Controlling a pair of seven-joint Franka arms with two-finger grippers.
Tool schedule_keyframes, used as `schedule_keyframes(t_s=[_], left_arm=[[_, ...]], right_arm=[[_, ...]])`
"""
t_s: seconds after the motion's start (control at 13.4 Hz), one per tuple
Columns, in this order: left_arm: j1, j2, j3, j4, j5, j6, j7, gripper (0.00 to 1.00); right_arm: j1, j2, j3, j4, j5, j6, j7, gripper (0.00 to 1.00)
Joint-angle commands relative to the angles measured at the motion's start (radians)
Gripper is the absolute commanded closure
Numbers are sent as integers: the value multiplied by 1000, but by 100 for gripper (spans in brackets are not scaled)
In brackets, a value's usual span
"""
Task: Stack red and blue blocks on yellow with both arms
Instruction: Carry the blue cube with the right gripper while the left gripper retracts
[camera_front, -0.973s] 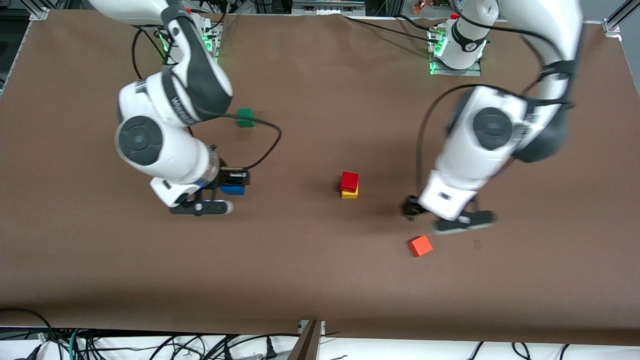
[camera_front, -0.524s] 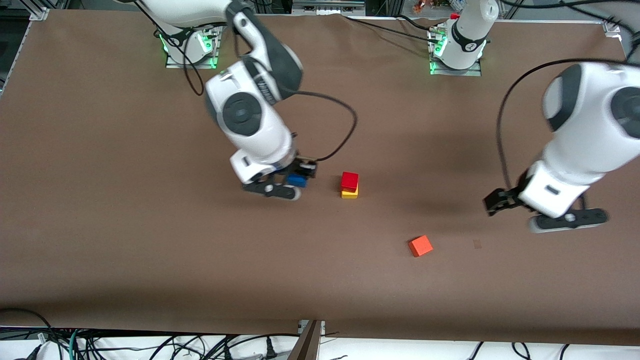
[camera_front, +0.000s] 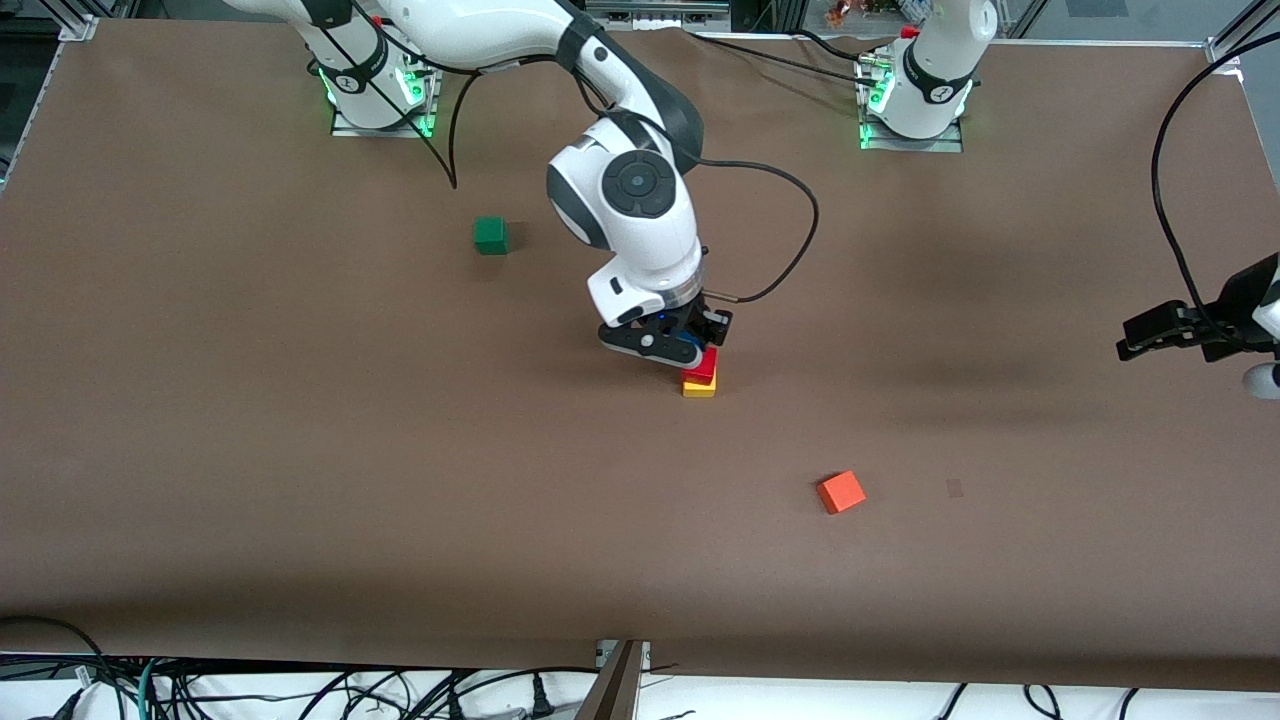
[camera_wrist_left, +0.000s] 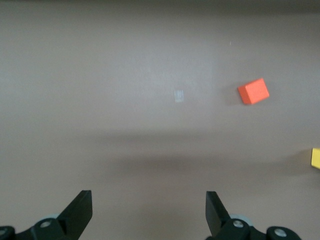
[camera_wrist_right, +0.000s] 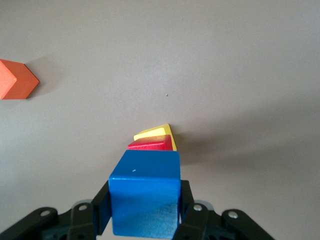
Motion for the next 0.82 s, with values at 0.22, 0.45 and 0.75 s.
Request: schedule_keyframes(t_s=[0.22,0.45,0.75], left_arm=[[-8,-80,-20,-60,-21,-120,7,0],[-52,-178,6,-169,-24,-120,5,0],[-132,-191,93,-195,-41,-111,1,0]], right_arm=[[36,39,-14,43,-38,6,36,62],[41,47,-12,41,-52,15,29,62],[45,62,-12,41,-55,32,18,60]])
